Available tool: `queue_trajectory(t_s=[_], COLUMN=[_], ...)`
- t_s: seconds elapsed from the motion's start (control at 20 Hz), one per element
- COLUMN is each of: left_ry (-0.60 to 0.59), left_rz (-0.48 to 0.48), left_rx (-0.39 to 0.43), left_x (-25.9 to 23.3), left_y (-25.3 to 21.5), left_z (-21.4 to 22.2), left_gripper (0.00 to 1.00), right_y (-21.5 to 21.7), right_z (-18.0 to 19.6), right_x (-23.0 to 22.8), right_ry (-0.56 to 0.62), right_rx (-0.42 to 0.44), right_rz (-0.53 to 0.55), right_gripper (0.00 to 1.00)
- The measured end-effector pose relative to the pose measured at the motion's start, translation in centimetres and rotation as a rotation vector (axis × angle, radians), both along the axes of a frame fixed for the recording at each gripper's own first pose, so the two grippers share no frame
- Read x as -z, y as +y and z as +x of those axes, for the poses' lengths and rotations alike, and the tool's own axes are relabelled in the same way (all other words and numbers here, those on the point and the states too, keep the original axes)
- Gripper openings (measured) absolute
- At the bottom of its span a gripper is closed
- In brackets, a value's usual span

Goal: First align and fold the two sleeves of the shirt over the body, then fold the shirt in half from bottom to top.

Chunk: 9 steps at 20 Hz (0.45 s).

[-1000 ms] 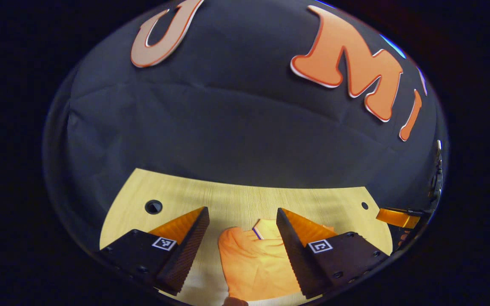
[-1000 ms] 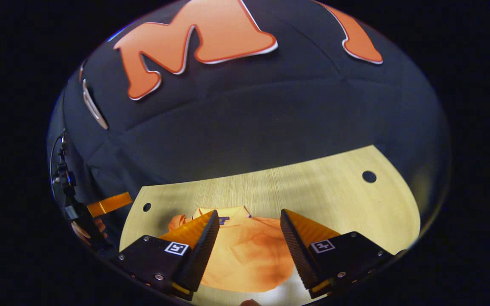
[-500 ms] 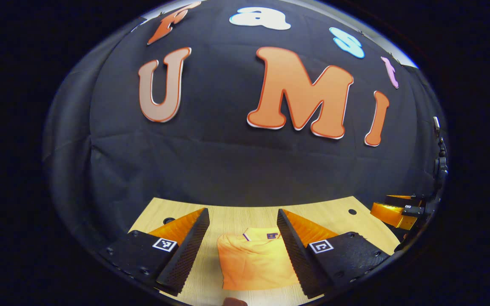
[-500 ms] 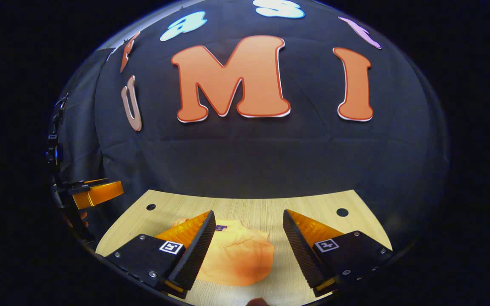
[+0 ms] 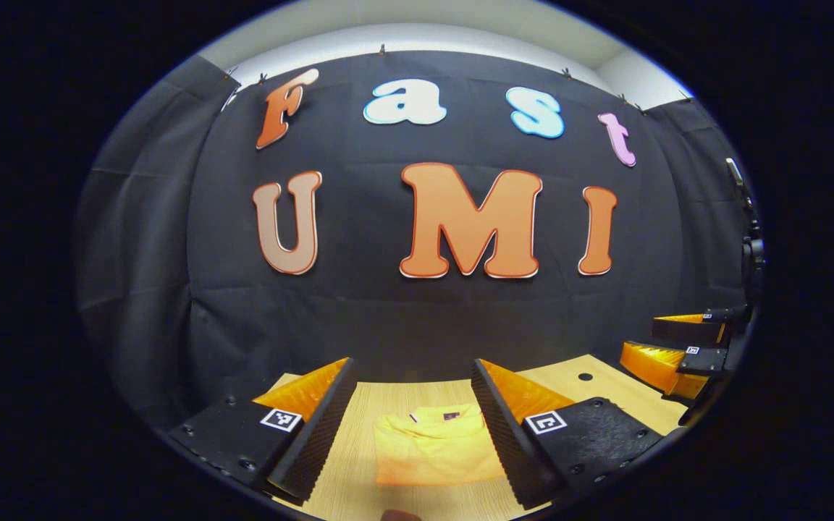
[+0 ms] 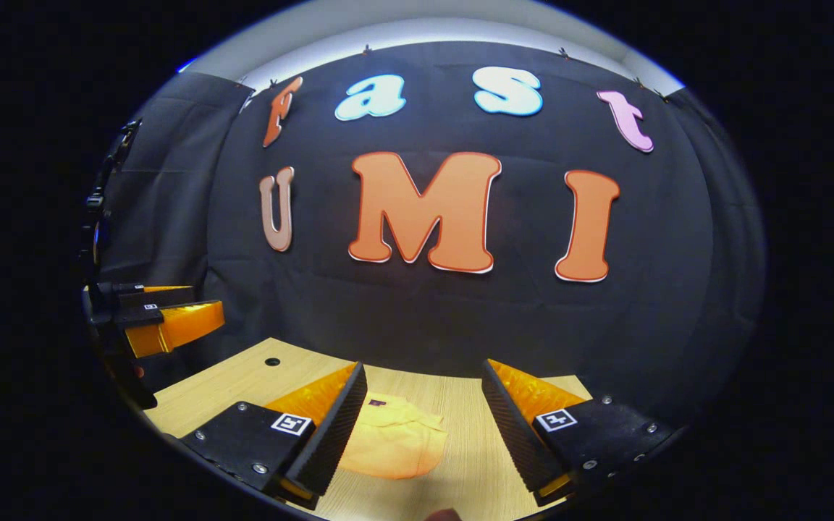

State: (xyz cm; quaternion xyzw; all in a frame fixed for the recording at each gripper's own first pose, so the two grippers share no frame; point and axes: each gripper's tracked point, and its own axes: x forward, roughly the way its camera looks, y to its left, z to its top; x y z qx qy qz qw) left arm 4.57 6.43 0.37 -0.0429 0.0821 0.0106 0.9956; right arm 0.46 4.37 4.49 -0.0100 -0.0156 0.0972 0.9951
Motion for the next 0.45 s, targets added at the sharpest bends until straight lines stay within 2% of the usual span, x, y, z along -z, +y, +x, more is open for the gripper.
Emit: queue_trajectory(t_s=[0.2,0.25,0.45], left_ry=[-0.048,-0.059,-0.1], left_rz=[0.025,0.034,0.067], left_rx=[-0.02,-0.022,-0.044], left_x=[-0.5,-0.4,-0.5], left_y=[-1.7,-2.1,-2.8], left_z=[-4.6,-5.5,-8.7], left_gripper=[0.96,0.92,0.95], right_y=[1.0,1.2,1.0], right_z=[-4.1,-4.8,-7.0], right_x=[0.3,0.5,2.4], right_ry=[-0.03,-0.035,-0.02], right_rx=[-0.041,-0.052,-0.049], right_rz=[0.021,0.021,0.019], right_gripper=[0.97,0.97,0.97])
